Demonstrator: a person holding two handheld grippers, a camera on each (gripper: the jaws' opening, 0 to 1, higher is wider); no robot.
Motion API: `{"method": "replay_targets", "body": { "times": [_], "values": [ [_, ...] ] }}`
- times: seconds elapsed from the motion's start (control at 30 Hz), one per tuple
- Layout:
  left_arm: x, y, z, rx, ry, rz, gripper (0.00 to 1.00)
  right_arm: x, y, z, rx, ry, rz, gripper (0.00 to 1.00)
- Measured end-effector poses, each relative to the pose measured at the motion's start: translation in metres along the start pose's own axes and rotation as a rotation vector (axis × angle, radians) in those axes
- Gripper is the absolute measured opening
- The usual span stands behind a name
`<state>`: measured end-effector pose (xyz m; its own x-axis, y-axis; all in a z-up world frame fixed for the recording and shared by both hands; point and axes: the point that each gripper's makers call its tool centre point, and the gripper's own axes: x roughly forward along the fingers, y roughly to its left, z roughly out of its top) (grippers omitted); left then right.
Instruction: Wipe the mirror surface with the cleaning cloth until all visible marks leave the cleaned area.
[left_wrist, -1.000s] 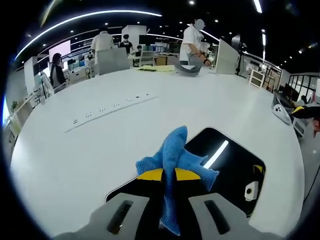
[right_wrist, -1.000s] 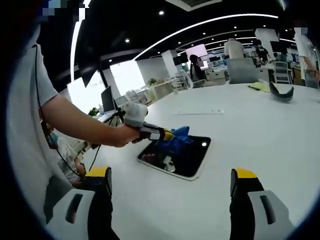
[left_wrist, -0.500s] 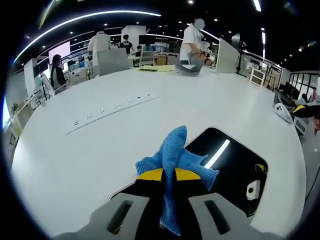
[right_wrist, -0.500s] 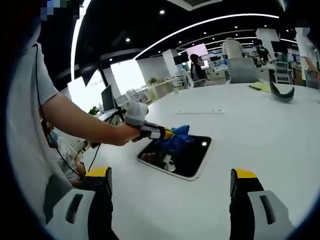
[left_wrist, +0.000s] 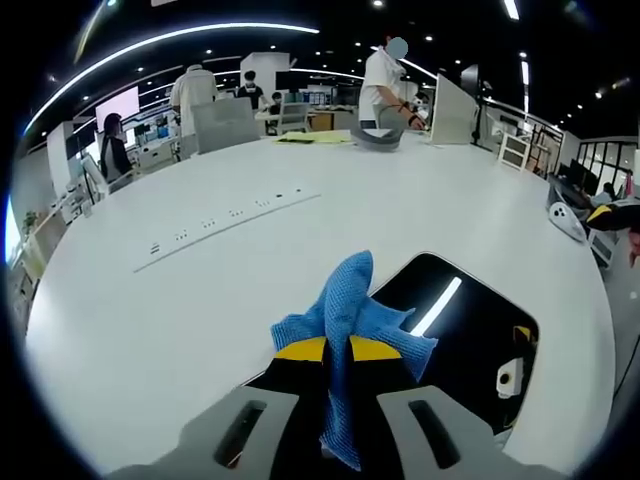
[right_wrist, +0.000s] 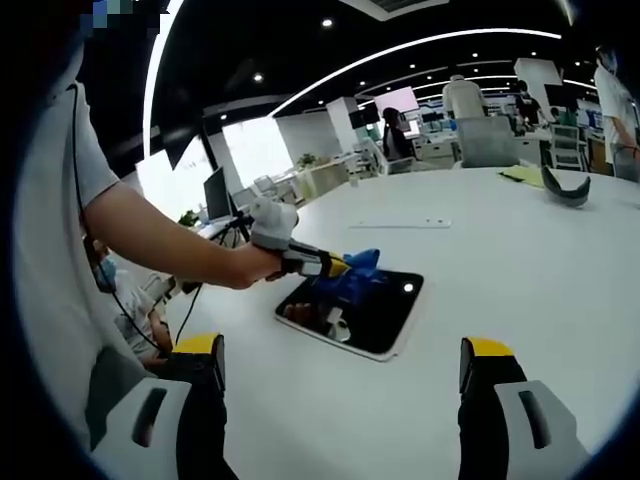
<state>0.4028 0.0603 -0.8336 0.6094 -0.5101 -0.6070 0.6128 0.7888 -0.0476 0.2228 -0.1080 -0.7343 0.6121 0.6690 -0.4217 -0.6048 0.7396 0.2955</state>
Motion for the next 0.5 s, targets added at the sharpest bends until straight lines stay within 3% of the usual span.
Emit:
{"method": "replay_targets", "body": {
  "times": [0.5],
  "values": [
    [-0.0059, 0.0046, -0.0053, 0.007, 0.006, 0.025, 0.04, -0.0033, 0.0033, 0.0026, -0.007, -0.005, 0.008, 0.97]
  ]
}}
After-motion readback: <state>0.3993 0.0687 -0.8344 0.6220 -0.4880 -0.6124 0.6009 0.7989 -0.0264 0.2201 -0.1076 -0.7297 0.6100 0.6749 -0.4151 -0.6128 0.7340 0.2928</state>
